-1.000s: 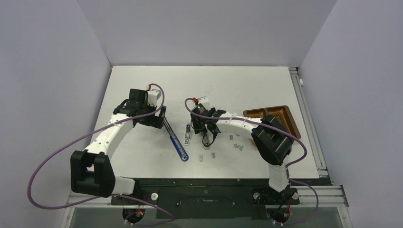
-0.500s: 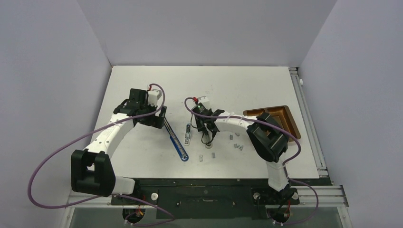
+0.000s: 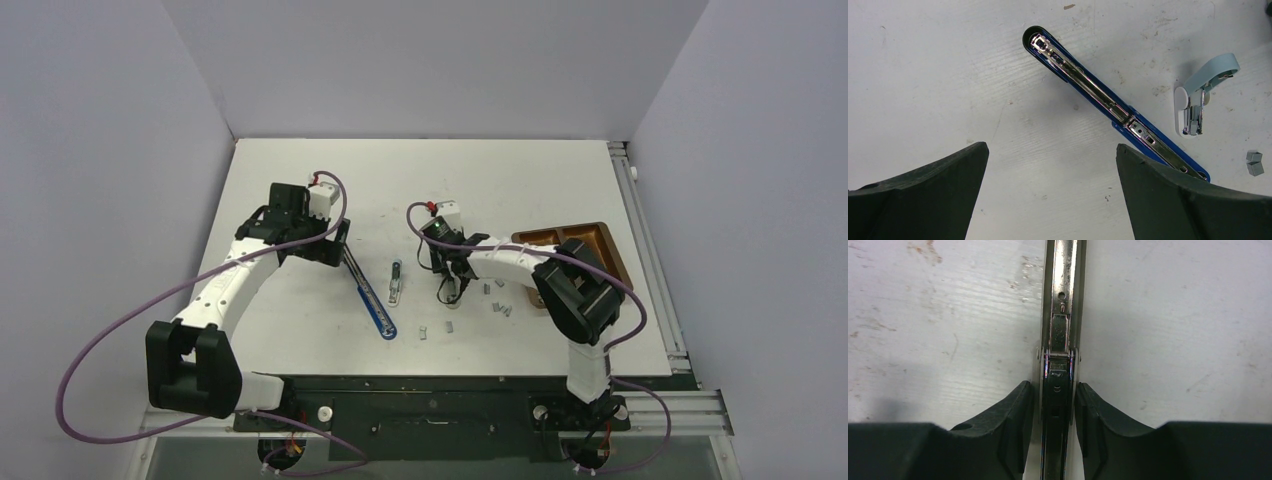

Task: Load the staples into the stapler
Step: Move the stapler to the center of the board.

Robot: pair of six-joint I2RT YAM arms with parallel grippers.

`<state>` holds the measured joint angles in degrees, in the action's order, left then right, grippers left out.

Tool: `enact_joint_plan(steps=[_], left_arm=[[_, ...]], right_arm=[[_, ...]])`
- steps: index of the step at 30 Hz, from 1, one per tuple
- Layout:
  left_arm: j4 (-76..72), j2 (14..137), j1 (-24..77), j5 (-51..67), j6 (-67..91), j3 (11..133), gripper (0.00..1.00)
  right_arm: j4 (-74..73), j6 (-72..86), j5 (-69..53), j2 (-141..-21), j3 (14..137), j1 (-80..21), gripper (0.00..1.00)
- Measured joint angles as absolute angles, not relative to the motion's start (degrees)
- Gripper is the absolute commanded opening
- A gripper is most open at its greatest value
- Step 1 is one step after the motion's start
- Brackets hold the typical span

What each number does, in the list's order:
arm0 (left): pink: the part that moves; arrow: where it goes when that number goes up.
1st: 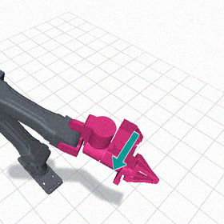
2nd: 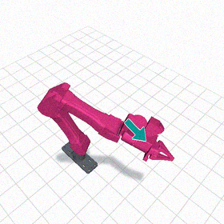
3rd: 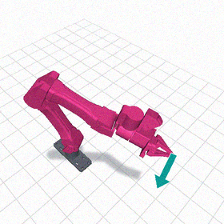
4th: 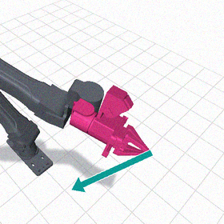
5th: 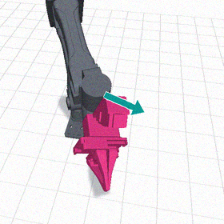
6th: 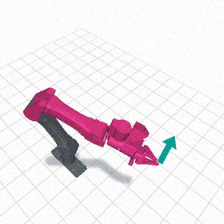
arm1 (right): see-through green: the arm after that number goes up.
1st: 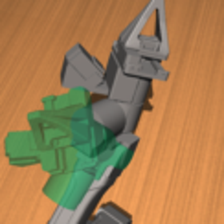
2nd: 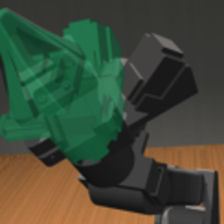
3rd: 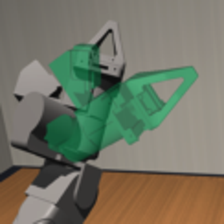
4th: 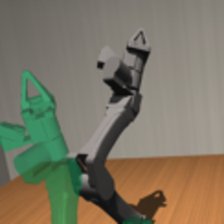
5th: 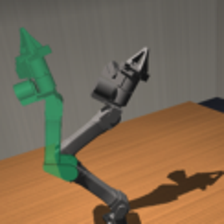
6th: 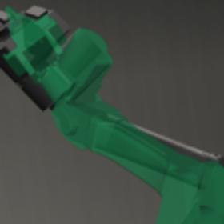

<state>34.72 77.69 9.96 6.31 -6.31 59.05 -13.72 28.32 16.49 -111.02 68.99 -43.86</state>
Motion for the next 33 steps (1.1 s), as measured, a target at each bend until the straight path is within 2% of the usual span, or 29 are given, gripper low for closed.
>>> enact_joint_plan(steps=[5, 10, 14, 25, 33], left_arm=[[34.72, 77.58, 9.96, 6.33, -6.5, 59.07, 0.99], [34.72, 77.38, 9.96, 6.48, -6.57, 59.07, 0.99], [34.76, 77.17, 9.96, 6.52, -6.57, 59.09, 0.99], [34.96, 77.03, 9.96, 6.74, -6.48, 59.22, 0.98], [35.27, 76.71, 9.96, 6.72, -6.48, 59.22, 0.98]], right_arm=[[-13.58, 28.34, 17.93, -108.4, 65.34, -42.7, 0.31], [-14.15, 28.21, 18.26, -107.46, 64.27, -42.41, 0.5], [-16.53, 27.62, 18.37, -106.43, 64.36, -42.41, 0.6], [-21.8, 28.88, 19.16, -98.87, 73.73, -48.95, 0.65], [-21.32, 31.09, 14.5, -105.21, 79.9, -54.57, 0.71]])
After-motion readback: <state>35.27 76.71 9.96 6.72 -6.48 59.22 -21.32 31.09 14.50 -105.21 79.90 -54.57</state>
